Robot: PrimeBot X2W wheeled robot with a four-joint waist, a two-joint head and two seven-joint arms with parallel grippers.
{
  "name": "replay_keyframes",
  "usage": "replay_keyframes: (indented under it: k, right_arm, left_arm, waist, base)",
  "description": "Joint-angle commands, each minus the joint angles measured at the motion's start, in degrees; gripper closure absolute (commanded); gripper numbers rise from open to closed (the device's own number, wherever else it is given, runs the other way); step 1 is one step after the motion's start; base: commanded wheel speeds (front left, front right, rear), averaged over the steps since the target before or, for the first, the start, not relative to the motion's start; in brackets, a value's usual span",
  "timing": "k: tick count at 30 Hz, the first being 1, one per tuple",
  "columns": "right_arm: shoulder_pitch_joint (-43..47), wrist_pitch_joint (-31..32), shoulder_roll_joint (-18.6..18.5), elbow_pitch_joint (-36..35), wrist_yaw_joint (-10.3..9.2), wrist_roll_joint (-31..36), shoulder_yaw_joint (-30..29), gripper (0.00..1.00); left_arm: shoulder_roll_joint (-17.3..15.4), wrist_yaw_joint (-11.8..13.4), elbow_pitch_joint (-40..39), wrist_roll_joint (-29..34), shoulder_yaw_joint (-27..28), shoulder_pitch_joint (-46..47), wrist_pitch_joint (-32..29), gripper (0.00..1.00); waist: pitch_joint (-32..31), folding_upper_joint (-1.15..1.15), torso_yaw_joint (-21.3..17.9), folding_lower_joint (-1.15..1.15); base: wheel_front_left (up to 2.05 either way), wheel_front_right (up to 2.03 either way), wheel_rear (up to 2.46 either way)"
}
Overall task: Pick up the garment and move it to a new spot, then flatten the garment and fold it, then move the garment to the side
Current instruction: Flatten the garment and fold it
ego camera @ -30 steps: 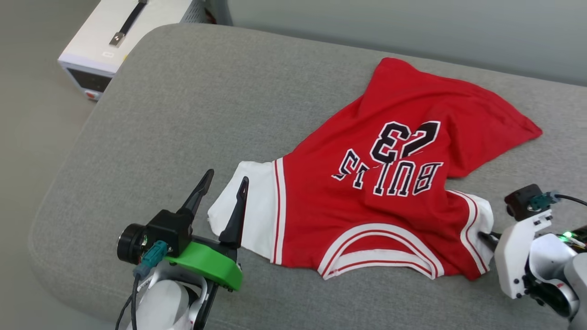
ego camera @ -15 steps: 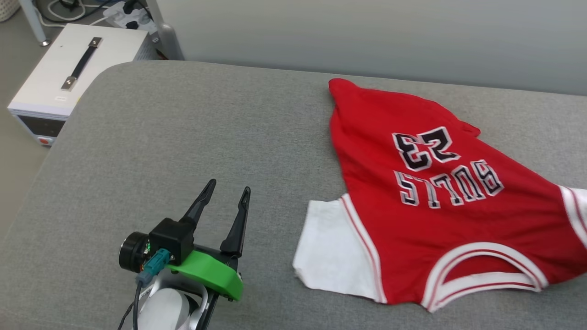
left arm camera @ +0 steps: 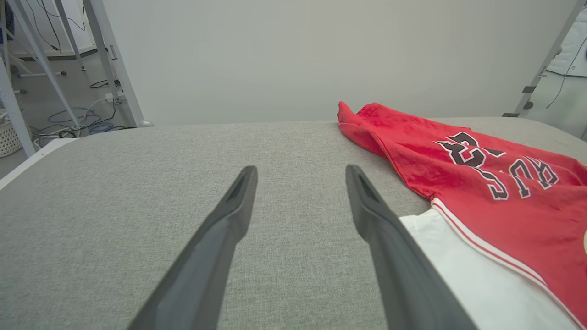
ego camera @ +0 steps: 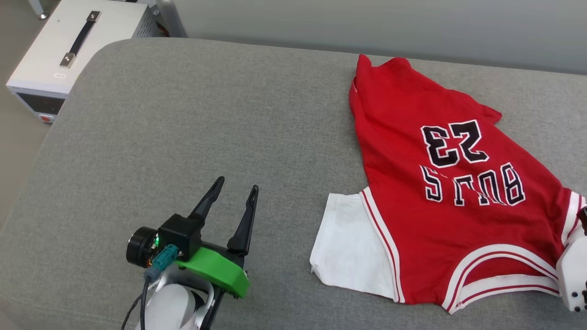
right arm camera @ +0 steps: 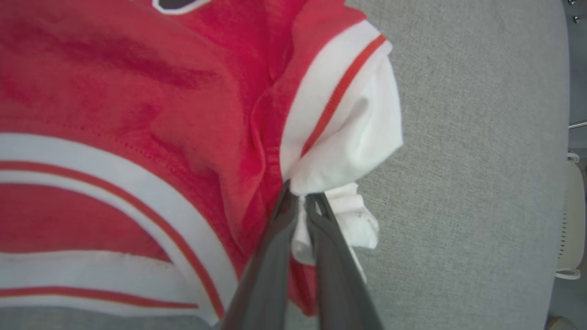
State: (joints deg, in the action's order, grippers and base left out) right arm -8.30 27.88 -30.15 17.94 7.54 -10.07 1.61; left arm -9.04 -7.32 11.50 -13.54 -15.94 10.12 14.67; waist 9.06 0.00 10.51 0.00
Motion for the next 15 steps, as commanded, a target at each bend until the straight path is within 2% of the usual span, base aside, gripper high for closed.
replay_keyframes:
  k: [1, 4, 5, 6, 7, 15]
  right_arm:
    - [-1.21, -0.71, 0.39, 0.96, -0.05, 0.56, 0.19, 1.0]
    - [-1.8, -1.5, 0.71, 2.81, -0.05, 0.68, 0.19, 1.0]
    - [-1.93, -1.85, 0.81, 3.31, -0.05, 0.59, 0.02, 0.91]
    - [-2.01, -2.24, 0.9, 3.59, -0.05, 0.54, -0.16, 0.57]
    - [-2.09, -2.91, 1.02, 3.78, -0.05, 0.53, -0.43, 0.0]
    - [-1.24, -5.79, 2.44, 1.23, -0.05, -0.97, -2.53, 0.0]
  left_arm:
    - [-0.3, -0.15, 0.19, -0.34, 0.16, 0.97, 0.33, 0.0]
    - [-0.48, -0.15, 0.46, -0.48, 0.28, 1.11, 0.33, 0.0]
    - [-0.54, -0.15, 0.58, -0.55, 0.35, 1.14, 0.33, 0.0]
    - [-0.59, -0.15, 0.68, -0.6, 0.44, 1.12, 0.33, 0.0]
    - [-0.61, -0.16, 0.82, -0.62, 0.57, 1.04, 0.33, 0.0]
    - [-0.28, -0.16, 1.64, -0.95, 0.58, -0.01, 0.33, 0.0]
  waist:
    - [0.63, 0.0, 0.67, 0.0]
    - [0.74, 0.0, 0.84, 0.0]
    - [0.67, 0.0, 0.79, 0.0]
    - [0.54, 0.0, 0.69, 0.0]
    - [0.31, 0.0, 0.5, 0.0]
    - [-3.17, 0.0, -2.2, 0.0]
  base:
    - [0.0, 0.0, 0.0]
    - [0.0, 0.0, 0.0]
    - [0.0, 0.0, 0.0]
    - [0.0, 0.0, 0.0]
    - [0.0, 0.0, 0.0]
    - [0.0, 0.0, 0.0]
